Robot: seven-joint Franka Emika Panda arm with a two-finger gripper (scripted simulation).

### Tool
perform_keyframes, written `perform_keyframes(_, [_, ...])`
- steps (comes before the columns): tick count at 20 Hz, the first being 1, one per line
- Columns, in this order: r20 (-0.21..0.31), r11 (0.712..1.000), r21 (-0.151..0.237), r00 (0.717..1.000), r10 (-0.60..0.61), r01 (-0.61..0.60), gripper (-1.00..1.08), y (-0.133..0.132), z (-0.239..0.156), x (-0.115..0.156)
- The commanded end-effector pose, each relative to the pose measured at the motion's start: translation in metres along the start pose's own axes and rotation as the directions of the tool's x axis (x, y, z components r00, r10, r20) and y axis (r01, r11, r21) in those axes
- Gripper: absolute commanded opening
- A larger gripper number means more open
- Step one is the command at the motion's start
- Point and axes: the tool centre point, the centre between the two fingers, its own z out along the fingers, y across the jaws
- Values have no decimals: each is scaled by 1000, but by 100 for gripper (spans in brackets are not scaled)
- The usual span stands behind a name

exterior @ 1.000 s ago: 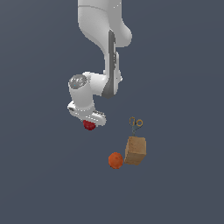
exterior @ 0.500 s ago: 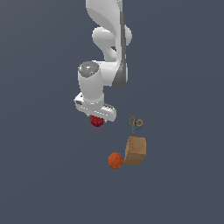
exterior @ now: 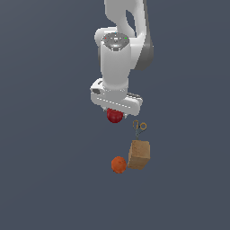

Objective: Pick up a designated object from a clutter of objects.

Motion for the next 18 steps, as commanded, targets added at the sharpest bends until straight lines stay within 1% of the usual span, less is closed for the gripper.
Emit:
perform_keyframes(1, [-2, 1000, 0, 1000, 1, -1, -100, -21, -25, -3])
perform_keyframes(11, [-1, 1000, 1, 1000, 0, 0, -100, -103, -118, -13])
perform_keyframes(18, [-1, 1000, 3, 1000, 0, 0, -100, -149, -170, -17])
